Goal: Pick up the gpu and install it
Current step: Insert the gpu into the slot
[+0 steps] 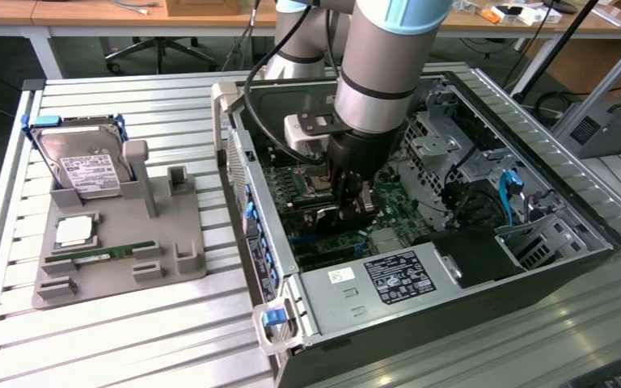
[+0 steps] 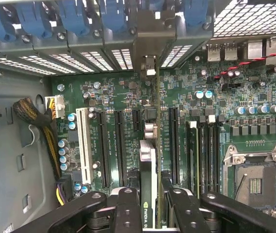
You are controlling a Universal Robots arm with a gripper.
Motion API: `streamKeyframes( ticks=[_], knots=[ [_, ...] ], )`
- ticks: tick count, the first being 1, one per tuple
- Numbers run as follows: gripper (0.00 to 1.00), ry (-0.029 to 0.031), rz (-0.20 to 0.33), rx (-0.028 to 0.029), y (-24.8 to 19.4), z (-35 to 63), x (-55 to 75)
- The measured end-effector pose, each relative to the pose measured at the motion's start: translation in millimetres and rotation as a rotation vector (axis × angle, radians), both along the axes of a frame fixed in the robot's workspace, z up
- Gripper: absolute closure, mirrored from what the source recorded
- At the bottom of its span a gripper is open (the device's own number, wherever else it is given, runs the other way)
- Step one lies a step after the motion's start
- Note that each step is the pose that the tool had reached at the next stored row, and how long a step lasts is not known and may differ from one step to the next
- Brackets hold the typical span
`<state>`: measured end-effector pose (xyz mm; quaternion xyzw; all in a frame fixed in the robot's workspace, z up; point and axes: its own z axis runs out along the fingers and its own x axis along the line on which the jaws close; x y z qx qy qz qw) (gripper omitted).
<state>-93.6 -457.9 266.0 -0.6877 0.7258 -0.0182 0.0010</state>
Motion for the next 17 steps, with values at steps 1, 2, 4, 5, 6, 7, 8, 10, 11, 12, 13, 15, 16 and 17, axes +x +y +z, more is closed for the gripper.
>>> streamKeyframes(
  ticks=[1,2,4,5,6,7,8,10,11,12,13,15,16,17],
  knots=[
    [0.73,0.0000,0.000,-0.0001,0.0,-0.8,0.0],
    [0.73,0.0001,0.000,-0.0001,0.0,-1.1,0.0],
    [0.73,0.0001,0.000,-0.0001,0.0,-1.1,0.0],
    [0.73,0.0001,0.003,-0.0001,0.0,-1.1,0.0],
    [0.73,0.0000,0.005,-0.0001,0.0,-1.1,0.0],
    [0.73,-0.0002,0.011,-0.0030,0.1,-1.3,-0.3],
    [0.73,-0.0006,0.021,-0.0087,0.2,-1.1,-1.1],
    [0.73,-0.0009,0.026,-0.0104,0.2,-1.1,-3.4],
    [0.73,-0.0009,0.026,-0.0103,0.2,-1.1,-3.4],
    [0.73,-0.0008,0.026,-0.0104,0.2,-1.1,-3.4],
    [0.73,-0.0008,0.026,-0.0104,0.2,-1.1,-3.5],
    [0.73,-0.0011,0.027,-0.0104,0.2,-1.1,-3.5],
    [0.73,-0.0015,0.029,-0.0103,0.2,-1.2,-3.5],
    [0.73,-0.0021,0.033,-0.0104,0.2,-1.2,-3.5]
  ],
)
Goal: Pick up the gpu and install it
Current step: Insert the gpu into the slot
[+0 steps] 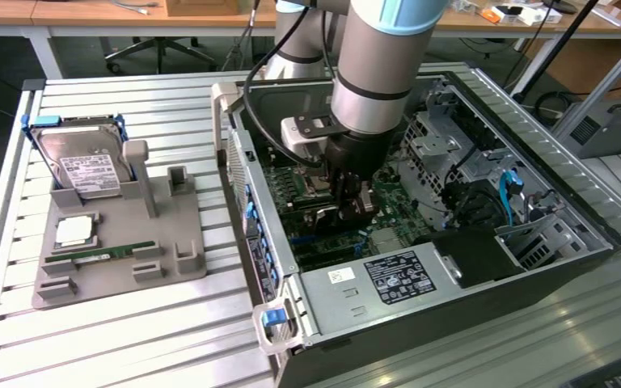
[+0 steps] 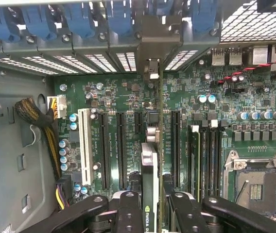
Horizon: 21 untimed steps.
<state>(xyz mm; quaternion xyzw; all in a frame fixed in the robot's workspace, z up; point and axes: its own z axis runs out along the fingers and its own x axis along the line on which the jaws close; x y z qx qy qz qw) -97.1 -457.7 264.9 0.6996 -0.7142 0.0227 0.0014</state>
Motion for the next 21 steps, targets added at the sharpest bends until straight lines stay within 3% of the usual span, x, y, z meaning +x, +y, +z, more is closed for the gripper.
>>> streamKeyframes(
  ticks=[21],
  knots=[
    [0.73,-0.0028,0.024,-0.0020,0.0,-1.9,-0.2]
  ],
)
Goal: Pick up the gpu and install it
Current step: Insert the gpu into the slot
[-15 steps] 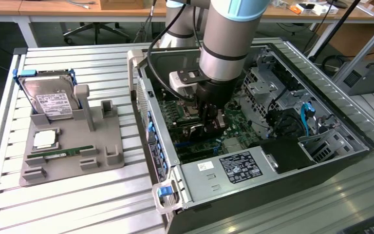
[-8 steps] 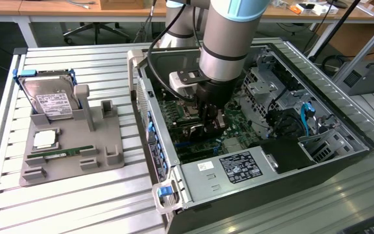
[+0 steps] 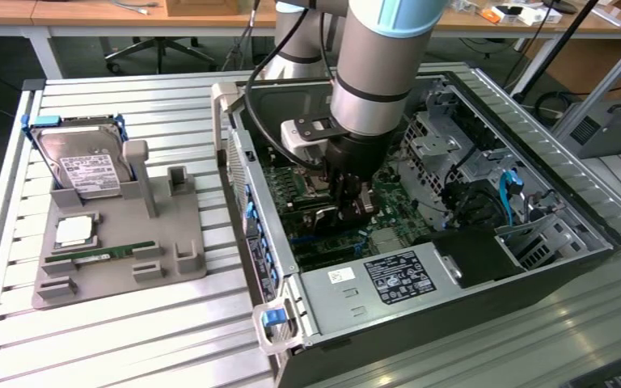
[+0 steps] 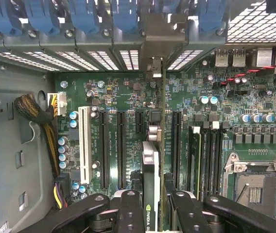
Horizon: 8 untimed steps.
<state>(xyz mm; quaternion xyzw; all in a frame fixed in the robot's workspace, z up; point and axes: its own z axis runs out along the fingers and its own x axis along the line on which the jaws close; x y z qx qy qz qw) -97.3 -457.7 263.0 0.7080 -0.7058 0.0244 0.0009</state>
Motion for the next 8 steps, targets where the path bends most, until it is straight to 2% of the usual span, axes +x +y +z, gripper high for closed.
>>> streamKeyframes(
  ticks=[8],
  knots=[
    [0.73,-0.0001,0.000,0.0001,0.0,0.0,0.0]
  ],
)
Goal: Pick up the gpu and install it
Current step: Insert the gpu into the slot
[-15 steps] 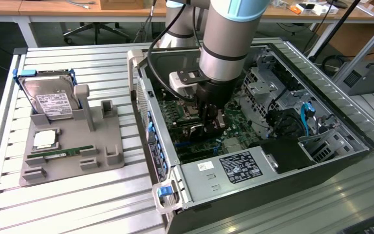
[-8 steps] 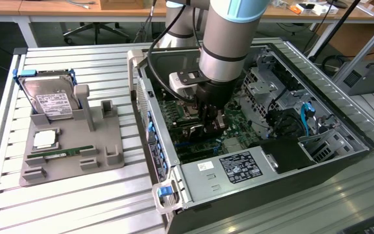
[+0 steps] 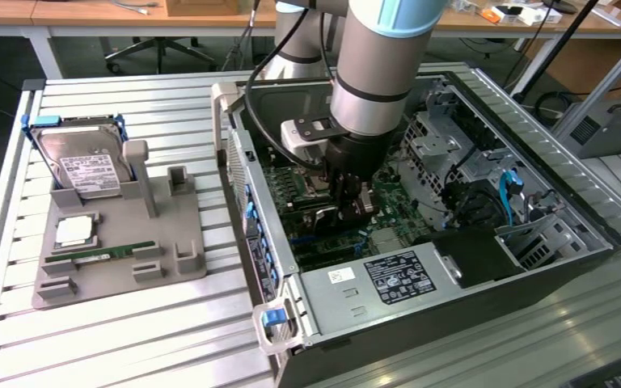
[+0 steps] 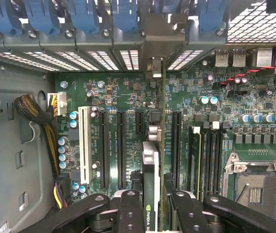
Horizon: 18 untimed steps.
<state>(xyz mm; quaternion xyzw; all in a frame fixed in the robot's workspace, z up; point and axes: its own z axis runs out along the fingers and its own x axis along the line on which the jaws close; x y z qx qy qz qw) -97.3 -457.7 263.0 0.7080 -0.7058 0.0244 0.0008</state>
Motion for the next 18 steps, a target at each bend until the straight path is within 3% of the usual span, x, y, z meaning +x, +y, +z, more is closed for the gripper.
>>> streamKeyframes(
  ticks=[7,15,18],
  knots=[
    [0.73,0.0000,0.000,0.0005,0.0,0.0,0.0],
    [0.73,-0.0001,0.000,0.0129,0.0,-0.2,0.0],
    [0.73,0.0000,0.000,0.0128,0.0,-1.4,0.0]
  ],
)
